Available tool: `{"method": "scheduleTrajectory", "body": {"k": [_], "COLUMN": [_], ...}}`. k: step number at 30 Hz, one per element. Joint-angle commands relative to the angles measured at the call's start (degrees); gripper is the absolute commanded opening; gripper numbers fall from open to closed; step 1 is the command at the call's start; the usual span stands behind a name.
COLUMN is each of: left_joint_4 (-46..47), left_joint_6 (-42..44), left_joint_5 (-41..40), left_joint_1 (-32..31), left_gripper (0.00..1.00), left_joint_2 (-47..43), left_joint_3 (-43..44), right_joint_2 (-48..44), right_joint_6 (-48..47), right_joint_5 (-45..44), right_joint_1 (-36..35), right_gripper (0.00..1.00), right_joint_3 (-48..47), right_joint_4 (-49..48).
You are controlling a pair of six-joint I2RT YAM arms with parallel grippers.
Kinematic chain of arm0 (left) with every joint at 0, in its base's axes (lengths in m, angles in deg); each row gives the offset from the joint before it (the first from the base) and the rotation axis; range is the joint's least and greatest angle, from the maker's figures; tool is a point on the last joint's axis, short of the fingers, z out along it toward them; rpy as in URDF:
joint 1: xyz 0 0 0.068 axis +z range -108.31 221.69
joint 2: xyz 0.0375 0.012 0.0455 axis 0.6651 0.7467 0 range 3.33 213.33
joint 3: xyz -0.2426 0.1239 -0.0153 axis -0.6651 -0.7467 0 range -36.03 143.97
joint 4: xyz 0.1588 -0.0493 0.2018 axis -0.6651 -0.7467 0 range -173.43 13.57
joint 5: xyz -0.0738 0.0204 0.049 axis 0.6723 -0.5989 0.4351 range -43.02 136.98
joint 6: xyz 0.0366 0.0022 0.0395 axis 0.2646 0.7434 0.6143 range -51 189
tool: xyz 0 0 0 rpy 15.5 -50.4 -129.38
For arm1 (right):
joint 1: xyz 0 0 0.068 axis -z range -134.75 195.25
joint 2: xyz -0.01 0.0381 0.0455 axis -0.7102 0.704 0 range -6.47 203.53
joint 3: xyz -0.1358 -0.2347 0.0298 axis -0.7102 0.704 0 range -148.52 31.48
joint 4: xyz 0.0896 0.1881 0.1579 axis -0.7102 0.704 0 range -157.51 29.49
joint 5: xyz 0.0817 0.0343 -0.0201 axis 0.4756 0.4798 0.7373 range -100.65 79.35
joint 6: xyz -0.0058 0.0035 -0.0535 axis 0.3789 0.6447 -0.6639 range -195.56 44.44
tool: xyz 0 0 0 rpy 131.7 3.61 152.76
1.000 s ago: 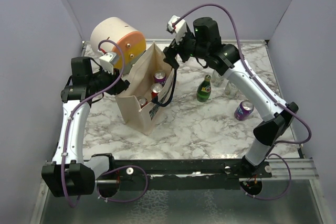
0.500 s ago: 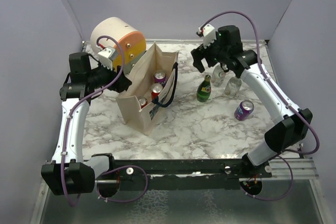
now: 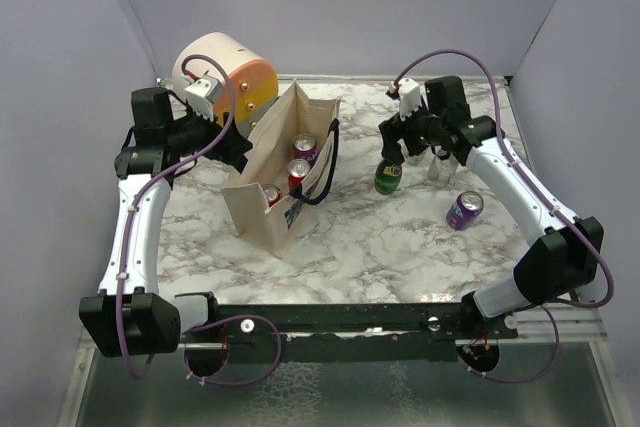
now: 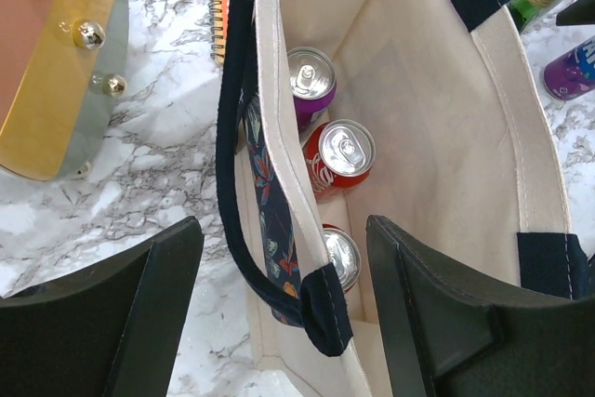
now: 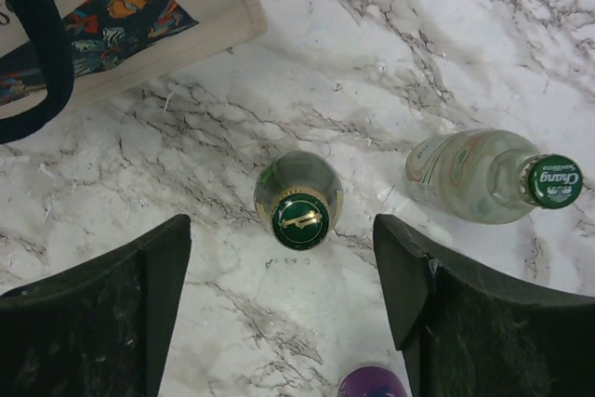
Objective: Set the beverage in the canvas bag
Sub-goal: Pick up the drink from the center of the board.
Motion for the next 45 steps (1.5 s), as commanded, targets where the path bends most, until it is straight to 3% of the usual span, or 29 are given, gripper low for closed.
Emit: {"method": "scheduleTrajectory", "body": {"k": [1, 17, 39, 45], "left_joint_4": [0.8, 1.7, 4.5, 3.3], "left_joint_6": [-0.1, 4.7, 4.2, 5.5], "left_joint_5": [1.1, 1.0, 0.1, -0.7], "left_joint_1": [0.0, -3.3, -7.0, -8.2], "left_gripper": [0.74, 0.74, 0.74, 0.74], "left_joint_2": [0.9, 5.5, 6.2, 5.7], "left_joint_3": [1.8, 4.9, 4.8, 5.2], "right_joint_2": [-1.4, 3.8, 7.0, 7.3], "right_joint_6": [0.8, -0.6, -0.7, -0.5], "right_joint_5": [2.3, 2.1, 2.4, 1.6], "right_joint_1": [0.4, 0.9, 0.9, 0.9], "right_gripper": [0.75, 0.59, 0.42, 0.28], "right_joint_3": [1.5, -1.1, 0.3, -0.5], "right_joint_4": [-0.2, 1.3, 0.1, -0.4]}}
